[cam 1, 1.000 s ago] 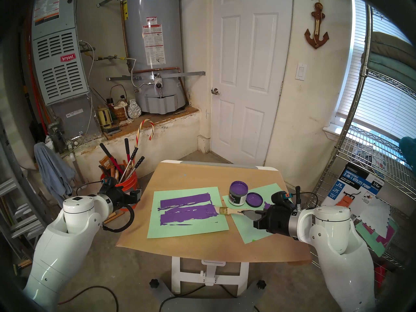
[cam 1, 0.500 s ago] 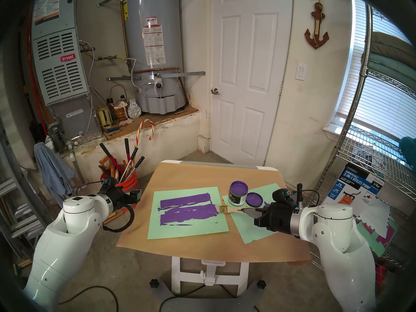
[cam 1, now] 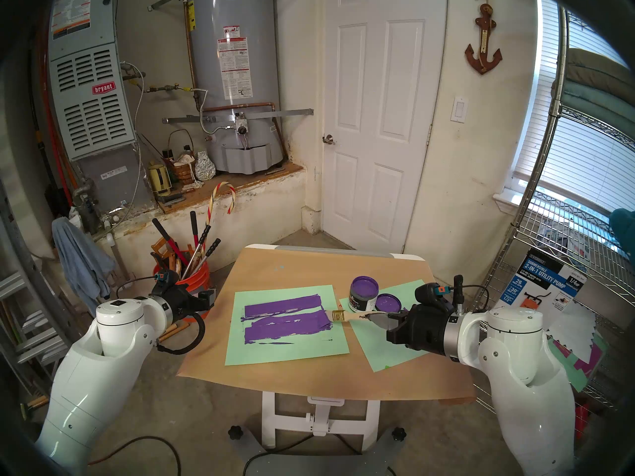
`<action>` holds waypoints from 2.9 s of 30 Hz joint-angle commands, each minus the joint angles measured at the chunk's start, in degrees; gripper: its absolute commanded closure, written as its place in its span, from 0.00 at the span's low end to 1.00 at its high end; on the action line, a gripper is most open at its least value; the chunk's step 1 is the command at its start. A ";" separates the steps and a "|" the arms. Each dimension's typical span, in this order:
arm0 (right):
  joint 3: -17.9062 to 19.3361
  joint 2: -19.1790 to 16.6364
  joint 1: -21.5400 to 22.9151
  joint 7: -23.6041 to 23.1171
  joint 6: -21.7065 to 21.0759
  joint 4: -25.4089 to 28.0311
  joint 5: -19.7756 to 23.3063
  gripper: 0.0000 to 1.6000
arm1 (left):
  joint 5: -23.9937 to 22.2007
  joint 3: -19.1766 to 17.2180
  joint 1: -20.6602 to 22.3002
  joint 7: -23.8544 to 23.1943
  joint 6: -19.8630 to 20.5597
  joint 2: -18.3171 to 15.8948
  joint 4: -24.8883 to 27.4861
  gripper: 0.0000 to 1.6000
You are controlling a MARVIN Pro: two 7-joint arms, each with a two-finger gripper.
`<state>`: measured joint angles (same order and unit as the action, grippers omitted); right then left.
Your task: Pick up brush, dip the brush into paint, and paint the wood
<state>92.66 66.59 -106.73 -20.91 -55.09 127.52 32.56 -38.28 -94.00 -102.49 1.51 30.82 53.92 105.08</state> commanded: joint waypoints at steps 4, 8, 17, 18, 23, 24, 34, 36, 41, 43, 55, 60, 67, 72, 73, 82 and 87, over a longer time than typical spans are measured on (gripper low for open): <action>0.95 1.65 0.08 -0.60 0.31 3.74 1.57 1.00 | -0.12 -0.52 0.24 0.06 -0.12 -0.08 0.82 0.00; 1.84 2.86 0.09 -0.46 0.09 4.71 2.42 1.00 | -0.12 -0.52 0.25 0.06 -0.12 -0.09 0.81 0.00; 7.26 8.99 -1.60 -0.78 1.42 7.41 7.25 1.00 | -0.11 -0.49 0.27 0.05 -0.14 -0.10 0.78 0.00; 8.04 9.46 -2.09 -0.76 1.73 7.83 7.83 1.00 | -0.11 -0.49 0.27 0.04 -0.14 -0.10 0.78 0.00; 12.31 12.02 -4.07 -0.99 2.14 8.89 10.25 1.00 | -0.11 -0.50 0.26 0.04 -0.13 -0.09 0.79 0.00; 13.38 12.50 -4.42 -1.12 2.49 9.24 10.72 1.00 | -0.11 -0.50 0.27 0.04 -0.13 -0.09 0.79 0.00; 22.72 15.34 -5.26 -2.83 3.51 7.74 15.22 1.00 | -0.11 -0.50 0.26 0.05 -0.13 -0.09 0.80 0.00; 24.68 15.77 -5.38 -3.17 3.30 7.69 16.24 1.00 | -0.11 -0.51 0.26 0.05 -0.13 -0.09 0.80 0.00; 28.94 15.62 -6.09 -4.91 3.66 5.95 17.80 1.00 | -0.11 -0.51 0.25 0.05 -0.13 -0.09 0.80 0.00; 30.64 15.94 -6.59 -5.33 3.36 5.95 18.52 1.00 | -0.12 -0.52 0.25 0.06 -0.12 -0.09 0.81 0.00; 37.32 16.30 -10.02 -9.88 4.59 2.99 20.15 1.00 | -0.12 -0.53 0.23 0.07 -0.11 -0.08 0.83 0.00; 37.86 16.49 -10.94 -10.91 4.93 2.40 19.90 1.00 | -0.13 -0.54 0.23 0.07 -0.11 -0.08 0.84 0.00; 38.45 15.89 -10.95 -12.21 5.76 -0.52 19.56 1.00 | -0.12 -0.54 0.23 0.07 -0.11 -0.08 0.84 0.00; 39.16 14.90 -10.29 -13.04 5.71 -2.23 19.85 1.00 | -0.13 -0.54 0.23 0.07 -0.11 -0.08 0.84 0.00; 39.23 14.64 -10.23 -13.26 5.61 -2.46 19.89 1.00 | -0.12 -0.54 0.23 0.07 -0.11 -0.08 0.84 0.00; 38.79 12.55 -9.75 -15.05 5.60 -5.25 19.56 1.00 | -0.13 -0.53 0.23 0.07 -0.11 -0.08 0.84 0.00; 38.36 11.90 -8.68 -15.09 6.41 -7.58 19.04 1.00 | -0.13 -0.53 0.23 0.07 -0.11 -0.08 0.84 0.00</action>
<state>131.74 79.98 -117.15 -35.12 -49.93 121.25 51.85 -38.28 -94.00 -102.49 1.51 30.82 53.92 105.08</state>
